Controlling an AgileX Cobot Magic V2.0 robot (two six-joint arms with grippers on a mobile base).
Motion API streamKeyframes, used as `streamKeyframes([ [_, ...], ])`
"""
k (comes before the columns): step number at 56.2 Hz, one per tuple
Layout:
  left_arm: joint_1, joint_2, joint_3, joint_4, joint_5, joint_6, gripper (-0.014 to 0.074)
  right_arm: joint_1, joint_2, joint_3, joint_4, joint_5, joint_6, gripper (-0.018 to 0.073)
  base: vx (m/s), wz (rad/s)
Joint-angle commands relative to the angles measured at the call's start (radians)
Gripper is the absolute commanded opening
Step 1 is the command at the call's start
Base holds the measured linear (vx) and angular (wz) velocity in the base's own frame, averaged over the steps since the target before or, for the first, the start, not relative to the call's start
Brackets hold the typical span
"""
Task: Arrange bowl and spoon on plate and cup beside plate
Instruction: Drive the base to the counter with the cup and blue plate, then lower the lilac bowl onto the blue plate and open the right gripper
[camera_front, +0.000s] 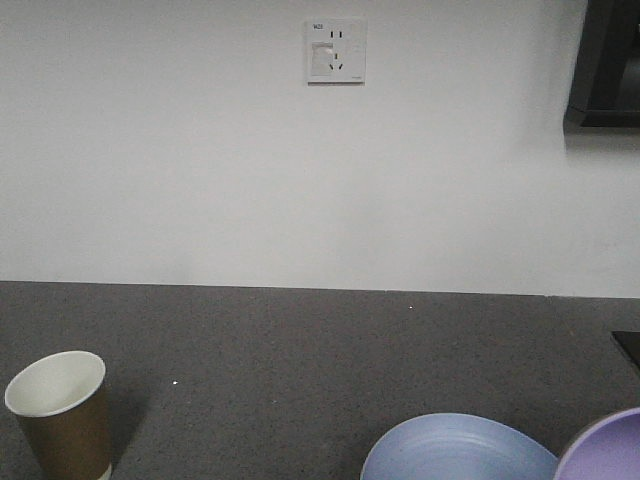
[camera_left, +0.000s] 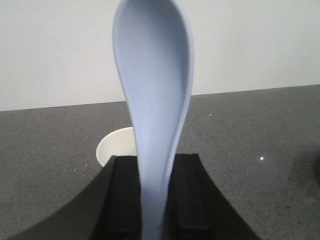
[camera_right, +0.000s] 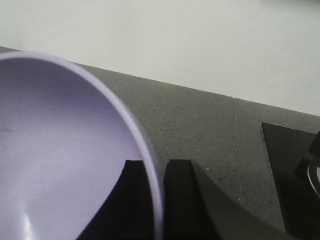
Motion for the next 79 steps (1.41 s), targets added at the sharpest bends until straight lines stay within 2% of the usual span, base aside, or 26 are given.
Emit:
streamKeyframes([
  [1, -0.002, 0.002, -0.029, -0.010, -0.083, -0.010, 0.0003, -0.001, 0.006, -0.031, 0.003, -0.086, -0.004, -0.0008, 0.00, 0.00],
  [36, -0.002, 0.002, -0.029, -0.010, -0.089, -0.010, 0.0003, -0.001, 0.006, -0.031, 0.015, -0.087, -0.001, -0.0008, 0.00, 0.00],
  [44, -0.002, 0.002, -0.029, -0.010, -0.107, -0.011, 0.0003, 0.000, 0.019, -0.031, 0.055, -0.092, 0.027, -0.0008, 0.00, 0.00],
  [49, -0.002, 0.002, -0.029, -0.010, -0.106, -0.011, 0.0003, 0.018, 0.046, -0.031, 0.085, -0.070, 0.092, -0.0008, 0.00, 0.00],
  [55, -0.002, 0.002, -0.029, -0.010, -0.094, -0.011, 0.0003, 0.069, 0.123, -0.033, 0.084, -0.005, 0.165, -0.0008, 0.00, 0.00],
  [64, -0.002, 0.002, -0.029, -0.010, -0.088, -0.011, 0.0003, 0.145, 0.330, -0.088, 0.089, 0.132, 0.167, -0.0008, 0.00, 0.00],
  [71, -0.002, 0.002, -0.029, -0.010, -0.090, -0.011, 0.0003, 0.175, 0.461, -0.154, 0.096, 0.135, 0.144, -0.0008, 0.00, 0.00],
  [79, -0.002, 0.002, -0.029, -0.010, -0.090, -0.011, 0.0003, 0.175, 0.597, -0.254, 0.115, 0.116, 0.124, -0.0008, 0.00, 0.00],
])
